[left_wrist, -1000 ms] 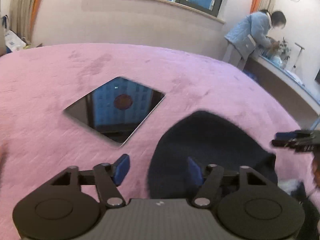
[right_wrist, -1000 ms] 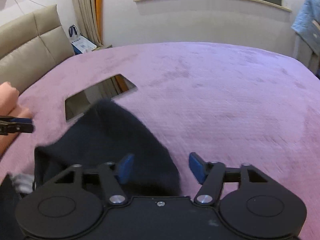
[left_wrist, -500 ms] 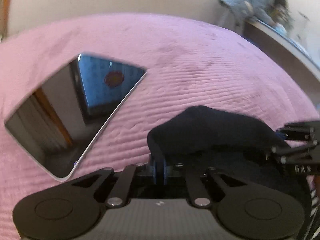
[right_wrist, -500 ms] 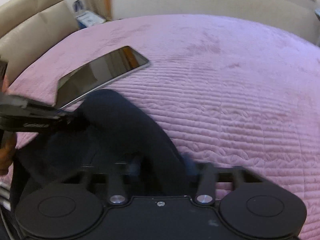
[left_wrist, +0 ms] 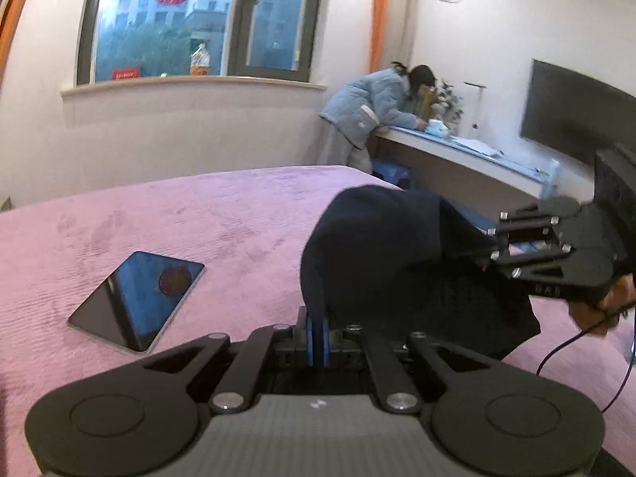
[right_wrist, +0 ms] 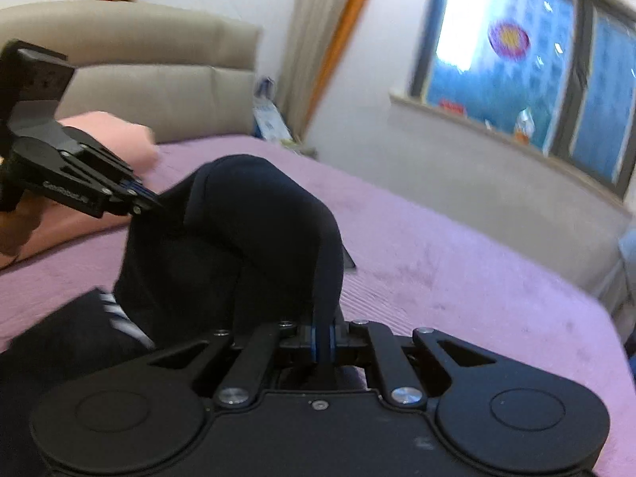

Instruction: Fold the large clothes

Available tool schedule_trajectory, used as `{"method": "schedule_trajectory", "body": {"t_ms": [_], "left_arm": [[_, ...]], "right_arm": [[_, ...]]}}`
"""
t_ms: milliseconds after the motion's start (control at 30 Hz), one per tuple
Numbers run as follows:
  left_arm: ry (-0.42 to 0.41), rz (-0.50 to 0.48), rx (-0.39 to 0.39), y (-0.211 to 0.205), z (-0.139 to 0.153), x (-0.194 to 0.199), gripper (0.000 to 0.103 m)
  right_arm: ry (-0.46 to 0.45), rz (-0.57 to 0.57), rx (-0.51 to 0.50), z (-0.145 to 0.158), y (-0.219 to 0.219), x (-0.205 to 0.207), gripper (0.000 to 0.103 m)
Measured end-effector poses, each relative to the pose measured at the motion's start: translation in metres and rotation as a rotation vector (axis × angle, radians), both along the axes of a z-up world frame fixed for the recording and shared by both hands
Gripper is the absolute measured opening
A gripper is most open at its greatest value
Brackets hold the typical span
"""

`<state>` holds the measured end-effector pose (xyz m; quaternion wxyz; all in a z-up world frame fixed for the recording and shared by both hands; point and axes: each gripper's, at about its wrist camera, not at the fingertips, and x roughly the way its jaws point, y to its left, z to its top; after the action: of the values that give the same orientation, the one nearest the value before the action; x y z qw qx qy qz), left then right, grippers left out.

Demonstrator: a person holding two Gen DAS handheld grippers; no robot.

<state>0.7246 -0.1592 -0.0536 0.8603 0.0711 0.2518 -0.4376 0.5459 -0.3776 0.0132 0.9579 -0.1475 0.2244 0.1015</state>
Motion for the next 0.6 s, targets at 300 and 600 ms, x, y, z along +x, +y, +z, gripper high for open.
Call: {"method": "schedule_trajectory", "body": {"t_ms": [300,600], "left_arm": [[0.101,-0.051,0.309,0.069,-0.054,-0.204,0.012],[0.412,0.164,0.175,0.119,-0.083,-0.245,0.013]], "right_arm": [[0.291,0.09,-0.132,-0.062,0.052,-0.173,0.049],[0.431,-0.109,0.145,-0.067,0.052,-0.198,0.051]]}}
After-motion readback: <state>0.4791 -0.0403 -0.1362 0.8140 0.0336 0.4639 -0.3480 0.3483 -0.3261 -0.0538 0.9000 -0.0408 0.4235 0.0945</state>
